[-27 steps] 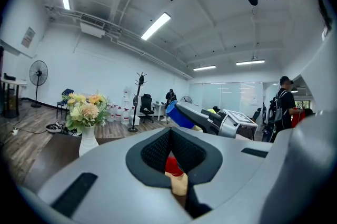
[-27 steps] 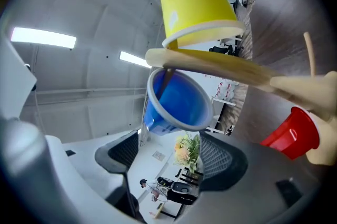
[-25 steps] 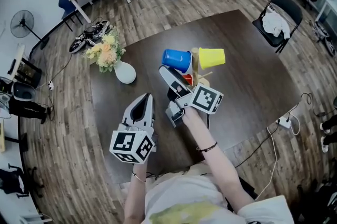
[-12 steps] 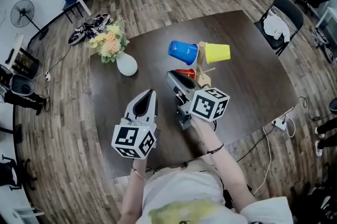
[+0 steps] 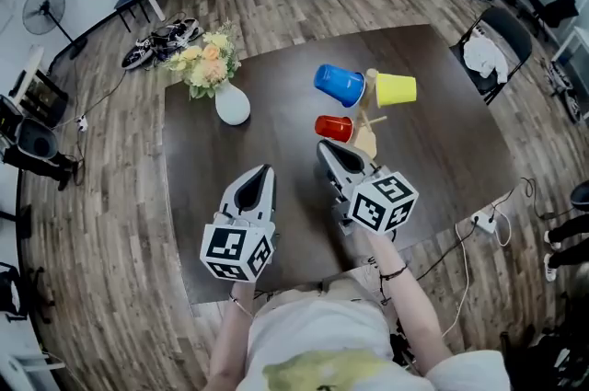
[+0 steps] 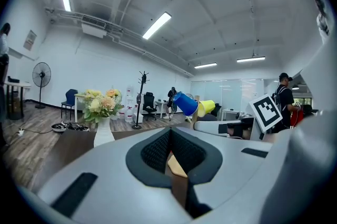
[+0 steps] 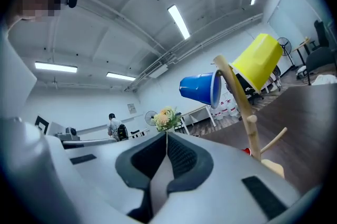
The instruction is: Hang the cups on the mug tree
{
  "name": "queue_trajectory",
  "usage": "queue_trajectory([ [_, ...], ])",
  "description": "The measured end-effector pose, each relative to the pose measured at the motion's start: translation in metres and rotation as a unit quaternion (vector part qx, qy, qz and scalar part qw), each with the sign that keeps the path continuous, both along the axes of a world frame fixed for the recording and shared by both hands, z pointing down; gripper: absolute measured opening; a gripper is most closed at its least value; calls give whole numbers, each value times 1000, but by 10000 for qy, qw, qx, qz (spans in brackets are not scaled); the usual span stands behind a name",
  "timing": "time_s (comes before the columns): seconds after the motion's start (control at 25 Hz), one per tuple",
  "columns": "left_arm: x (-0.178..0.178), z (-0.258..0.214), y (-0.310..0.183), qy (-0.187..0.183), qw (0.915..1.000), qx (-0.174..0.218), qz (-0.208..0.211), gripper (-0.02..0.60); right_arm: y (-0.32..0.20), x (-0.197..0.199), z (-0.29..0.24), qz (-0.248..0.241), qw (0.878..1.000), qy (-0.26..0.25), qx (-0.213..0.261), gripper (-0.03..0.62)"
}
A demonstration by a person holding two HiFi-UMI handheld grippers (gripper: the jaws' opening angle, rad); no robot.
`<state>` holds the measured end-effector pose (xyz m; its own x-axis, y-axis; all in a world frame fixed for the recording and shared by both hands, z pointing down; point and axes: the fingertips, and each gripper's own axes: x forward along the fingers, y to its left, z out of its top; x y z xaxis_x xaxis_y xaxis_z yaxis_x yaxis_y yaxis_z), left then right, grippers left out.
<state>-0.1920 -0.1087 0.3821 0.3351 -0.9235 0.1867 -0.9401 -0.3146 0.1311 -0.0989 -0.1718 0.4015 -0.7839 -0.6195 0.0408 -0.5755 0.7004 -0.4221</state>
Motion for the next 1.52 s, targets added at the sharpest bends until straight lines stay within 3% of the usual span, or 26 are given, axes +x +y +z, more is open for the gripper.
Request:
queue_trajectory([
  [0.52,-37,6,37,-52,9995,126,-273,15,37,21,7,349,9956,720,483,20],
  [1.52,-63,-3,58,-7,9953,198,-943,15,37,56,0,622,9928,809,625,18],
])
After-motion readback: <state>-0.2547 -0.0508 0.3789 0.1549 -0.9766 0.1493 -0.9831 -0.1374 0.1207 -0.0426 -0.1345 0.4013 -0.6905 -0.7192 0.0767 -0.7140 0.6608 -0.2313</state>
